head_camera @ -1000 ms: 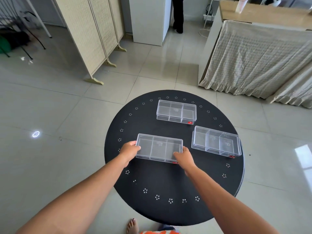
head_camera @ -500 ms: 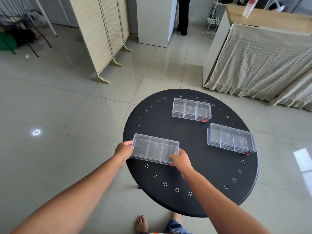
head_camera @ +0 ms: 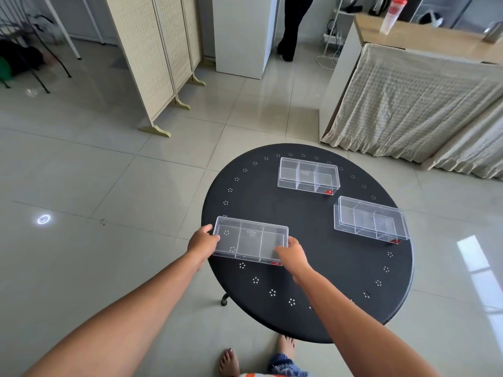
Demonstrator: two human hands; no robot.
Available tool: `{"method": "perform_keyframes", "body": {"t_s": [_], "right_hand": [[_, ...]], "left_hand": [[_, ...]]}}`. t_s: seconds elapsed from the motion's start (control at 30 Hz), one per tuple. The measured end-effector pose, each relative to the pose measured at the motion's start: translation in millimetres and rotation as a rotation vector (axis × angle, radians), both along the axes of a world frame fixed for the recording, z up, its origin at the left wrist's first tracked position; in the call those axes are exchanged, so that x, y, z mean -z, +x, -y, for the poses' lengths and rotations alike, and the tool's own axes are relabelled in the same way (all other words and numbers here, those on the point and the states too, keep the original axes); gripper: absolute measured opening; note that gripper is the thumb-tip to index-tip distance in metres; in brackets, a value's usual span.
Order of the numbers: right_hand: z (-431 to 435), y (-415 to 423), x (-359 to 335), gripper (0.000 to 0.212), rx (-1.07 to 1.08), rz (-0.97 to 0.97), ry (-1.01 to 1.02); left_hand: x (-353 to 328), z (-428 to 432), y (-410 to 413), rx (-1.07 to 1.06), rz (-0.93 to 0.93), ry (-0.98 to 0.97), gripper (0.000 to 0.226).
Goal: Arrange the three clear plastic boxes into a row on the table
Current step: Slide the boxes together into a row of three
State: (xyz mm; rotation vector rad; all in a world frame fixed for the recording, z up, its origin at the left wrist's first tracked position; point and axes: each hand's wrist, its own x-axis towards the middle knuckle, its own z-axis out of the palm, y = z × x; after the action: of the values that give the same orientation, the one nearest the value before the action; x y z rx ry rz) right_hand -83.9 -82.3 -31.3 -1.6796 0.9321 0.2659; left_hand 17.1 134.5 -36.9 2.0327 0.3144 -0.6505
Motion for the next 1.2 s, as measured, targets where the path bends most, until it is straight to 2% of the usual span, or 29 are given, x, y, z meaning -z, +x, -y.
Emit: {"method": "perform_keyframes", "body": {"t_s": [0.13,0.27,0.4,0.6,0.8,0.93,1.1,1.2], "right_hand": [[10.7,4.4,-3.0,0.067,0.0,-0.025,-0.077],[39.1,6.8,-13.3,0.063,0.052,-0.001,-0.147],[83.3,2.8,-20.1,0.055,0.122,0.013,-0.207],[150.6,-8.4,-32.0,0.046,0.204,-0.001,-0.304],[211.9,-20.3,-37.7,0.048,0.28,-0.056,-0.522],[253.3,-28.0,-38.3,0.05,0.343,-0.153,-0.625],[297.9,-31.6,-26.8,0.066,0.385,-0.232,-0.502],[318.0,-35.2,-14.3,0.072,0.385,-0.22,-0.368]], "left_hand": [[-19.6,13.2,4.1,0.017,0.17,0.139,0.058],[-33.8,37.0,14.6,0.106,0.274,0.139,0.048],[-44.8,76.2,18.0,0.198,0.278,0.067,0.045],[-56.8,156.1,10.2,0.375,0.189,0.001,0.041],[-60.0,236.5,0.9,0.48,0.023,-0.091,0.04],[-57.9,287.3,-3.2,0.522,-0.058,-0.09,0.046],[-54.2,333.1,-10.2,0.544,-0.149,-0.099,0.067],[-51.7,350.1,-13.2,0.545,-0.212,-0.137,0.059]]}}
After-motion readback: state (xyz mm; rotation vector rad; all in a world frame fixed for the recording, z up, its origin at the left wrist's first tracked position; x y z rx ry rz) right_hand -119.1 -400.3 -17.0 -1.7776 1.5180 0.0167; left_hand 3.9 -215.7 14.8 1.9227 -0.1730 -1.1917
